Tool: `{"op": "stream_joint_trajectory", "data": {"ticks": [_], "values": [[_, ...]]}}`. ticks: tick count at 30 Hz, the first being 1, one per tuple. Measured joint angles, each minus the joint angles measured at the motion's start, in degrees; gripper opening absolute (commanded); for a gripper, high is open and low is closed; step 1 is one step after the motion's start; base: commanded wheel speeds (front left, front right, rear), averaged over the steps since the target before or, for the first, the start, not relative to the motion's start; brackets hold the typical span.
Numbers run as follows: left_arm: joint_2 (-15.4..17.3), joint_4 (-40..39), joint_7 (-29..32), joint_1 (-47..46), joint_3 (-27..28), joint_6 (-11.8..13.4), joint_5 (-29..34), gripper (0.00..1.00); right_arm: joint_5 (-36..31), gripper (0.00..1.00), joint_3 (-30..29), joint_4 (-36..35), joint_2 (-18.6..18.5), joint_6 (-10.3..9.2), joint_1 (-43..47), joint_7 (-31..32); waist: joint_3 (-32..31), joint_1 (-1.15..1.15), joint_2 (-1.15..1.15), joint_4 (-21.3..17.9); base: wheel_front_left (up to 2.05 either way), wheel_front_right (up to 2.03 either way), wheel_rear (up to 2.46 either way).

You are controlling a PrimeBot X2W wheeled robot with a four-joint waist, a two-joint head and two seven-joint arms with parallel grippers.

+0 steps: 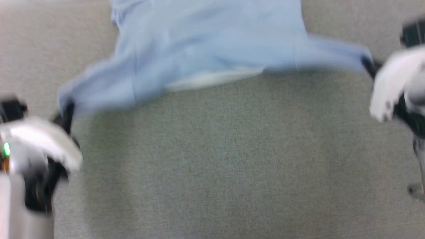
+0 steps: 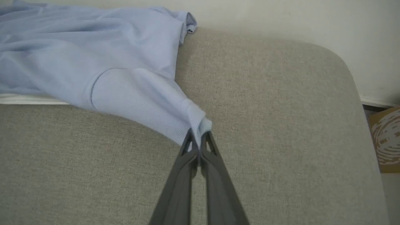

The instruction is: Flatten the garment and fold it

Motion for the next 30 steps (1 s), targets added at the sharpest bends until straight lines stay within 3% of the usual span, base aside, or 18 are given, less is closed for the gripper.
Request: {"op": "stream_joint_trajectory", "data": {"ticks": [6, 12, 18, 23, 30], "values": [[-4.0, -8.7, 0.8, 16.2, 2.3, 3.7, -2.3, 0.00, -0.7, 0.00, -7.7, -9.9, 0.8, 0.00, 17.1, 6.1, -5.2, -0.01, 0.00, 0.7, 0.00, 0.00, 0.00], [-6.4, -11.4, 1.4, 28.6, 3.1, 6.3, -2.3, 0.00, -4.0, 0.00, -15.1, -17.7, 6.2, 0.00, 31.5, 10.7, -8.8, 0.00, 0.00, 1.3, 0.00, 0.00, 0.00], [-8.5, -12.1, 0.3, 34.6, 4.3, 7.7, -2.8, 0.00, -7.9, 0.00, -21.5, -22.7, 13.4, 0.00, 42.5, 14.5, -10.3, 0.01, 0.00, 2.1, 0.00, 0.00, 0.00], [-9.3, -11.9, -0.1, 38.2, 4.1, 8.9, -2.1, 0.00, -10.8, 0.00, -24.8, -23.0, 16.2, 0.01, 47.5, 14.0, -10.2, 0.01, 0.00, 2.6, 0.00, 0.00, 0.00], [-11.1, -11.8, -2.6, 38.5, 3.2, 9.0, -2.2, 0.00, -10.8, 0.00, -24.0, -14.3, 16.8, 0.00, 45.2, 3.8, -9.3, 0.02, 0.00, 2.7, 0.00, 0.00, 0.00]]}}
